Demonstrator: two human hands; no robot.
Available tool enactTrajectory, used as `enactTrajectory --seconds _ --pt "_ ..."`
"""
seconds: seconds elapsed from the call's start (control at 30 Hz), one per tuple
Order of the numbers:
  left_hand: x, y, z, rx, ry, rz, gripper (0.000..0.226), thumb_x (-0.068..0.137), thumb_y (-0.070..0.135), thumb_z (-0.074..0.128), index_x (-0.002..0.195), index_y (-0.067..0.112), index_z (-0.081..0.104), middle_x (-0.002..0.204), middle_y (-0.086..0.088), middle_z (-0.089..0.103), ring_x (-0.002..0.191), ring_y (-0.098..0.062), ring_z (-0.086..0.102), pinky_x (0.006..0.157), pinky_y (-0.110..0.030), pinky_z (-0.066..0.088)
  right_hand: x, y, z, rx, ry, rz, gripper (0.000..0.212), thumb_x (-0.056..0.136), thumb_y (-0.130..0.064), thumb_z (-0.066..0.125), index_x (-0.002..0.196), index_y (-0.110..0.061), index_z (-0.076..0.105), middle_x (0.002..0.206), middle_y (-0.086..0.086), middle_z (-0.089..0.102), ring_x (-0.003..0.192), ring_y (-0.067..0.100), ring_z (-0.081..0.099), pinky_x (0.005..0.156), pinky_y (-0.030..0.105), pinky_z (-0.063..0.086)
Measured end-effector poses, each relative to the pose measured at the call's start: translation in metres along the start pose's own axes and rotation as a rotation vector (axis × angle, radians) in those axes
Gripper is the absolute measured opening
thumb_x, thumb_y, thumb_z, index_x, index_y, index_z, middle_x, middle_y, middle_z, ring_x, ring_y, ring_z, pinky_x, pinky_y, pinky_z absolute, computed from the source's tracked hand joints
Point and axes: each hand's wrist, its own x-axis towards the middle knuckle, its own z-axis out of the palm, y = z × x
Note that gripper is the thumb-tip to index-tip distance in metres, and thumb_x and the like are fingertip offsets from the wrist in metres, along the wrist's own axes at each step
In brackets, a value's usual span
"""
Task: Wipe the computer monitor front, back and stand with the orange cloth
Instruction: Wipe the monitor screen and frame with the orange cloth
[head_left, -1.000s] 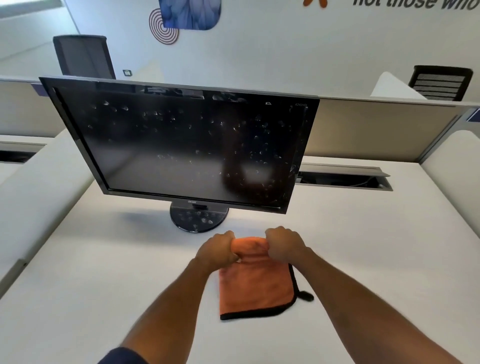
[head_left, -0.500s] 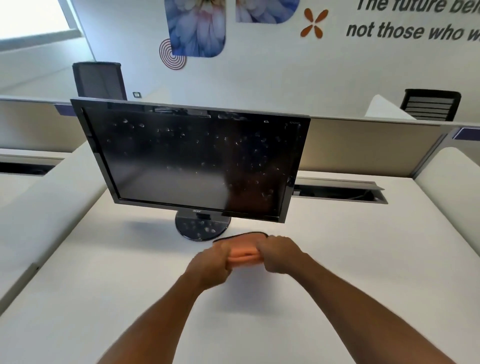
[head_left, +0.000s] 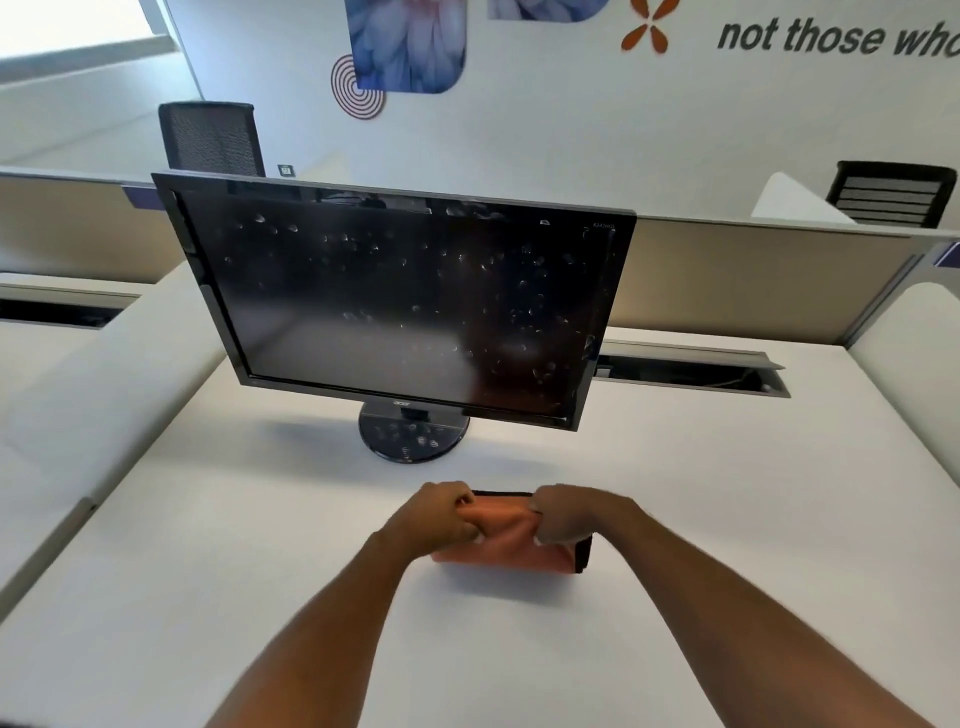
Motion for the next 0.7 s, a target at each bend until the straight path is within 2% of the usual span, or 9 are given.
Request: enactTrajectory --seconds 0.1,0.17,0.23,0.37,0.47,0.53,0.7 --pt "0.010 0.005 -0.003 -0.056 0.207 -0.089 0.051 0.076 0.028 0.076 0.123 0.021 0.057 0.113 -0.003 0.063 0.102 -0.021 0.059 0.088 -0.032 0.050 0.012 0.007 0.001 0.128 0.241 0.082 0.016 0.085 -0.025 0.055 0.098 -0.016 0.059 0.113 0.010 0.063 0.100 0.029 0.059 0.074 0.030 0.043" --pt "0.014 0.009 0.001 -0.059 0.331 -0.147 0.062 0.081 0.024 0.073 0.137 0.018 0.046 0.129 -0.007 0.054 0.117 -0.025 0.054 0.098 -0.037 0.046 0.018 0.009 0.008 0.105 0.380 0.166 0.022 0.088 -0.028 0.052 0.106 -0.017 0.058 0.114 0.007 0.062 0.103 0.029 0.059 0.080 0.034 0.045" --pt "0.013 0.013 0.009 0.000 0.392 -0.205 0.071 0.084 0.027 0.071 0.144 0.015 0.035 0.137 -0.008 0.045 0.125 -0.027 0.046 0.101 -0.038 0.042 0.023 0.011 0.018 -0.025 0.451 0.202 0.028 0.092 -0.028 0.048 0.117 -0.018 0.054 0.120 0.005 0.058 0.110 0.028 0.055 0.090 0.039 0.042" --pt "0.013 0.008 0.030 0.083 0.314 -0.364 0.077 0.086 0.042 0.067 0.145 0.014 0.028 0.140 -0.011 0.040 0.128 -0.030 0.042 0.098 -0.040 0.045 0.033 0.017 0.040 -0.159 0.477 0.183 0.039 0.093 -0.031 0.049 0.130 -0.020 0.047 0.130 0.005 0.050 0.119 0.027 0.048 0.096 0.042 0.037" --pt "0.016 -0.001 0.041 -0.042 0.242 -0.511 0.074 0.086 0.052 0.063 0.138 0.009 0.033 0.138 -0.014 0.042 0.128 -0.033 0.043 0.100 -0.042 0.043 0.041 0.023 0.052 -0.180 0.449 0.133 0.043 0.093 -0.035 0.051 0.133 -0.020 0.045 0.133 0.006 0.048 0.120 0.028 0.048 0.096 0.041 0.038" --pt "0.022 -0.007 0.043 -0.038 0.218 -0.542 0.071 0.086 0.056 0.060 0.133 0.007 0.038 0.134 -0.014 0.046 0.126 -0.032 0.046 0.100 -0.040 0.043 0.045 0.025 0.056 -0.186 0.438 0.114 0.042 0.094 -0.035 0.050 0.133 -0.020 0.045 0.133 0.006 0.049 0.120 0.028 0.048 0.096 0.041 0.039" --pt "0.035 -0.012 0.041 -0.168 0.160 -0.536 0.058 0.084 0.046 0.067 0.122 0.004 0.051 0.124 -0.013 0.061 0.112 -0.030 0.060 0.090 -0.035 0.048 0.052 0.026 0.060 -0.225 0.405 0.109 0.037 0.095 -0.023 0.043 0.132 -0.018 0.045 0.129 0.007 0.050 0.116 0.029 0.050 0.096 0.043 0.038"
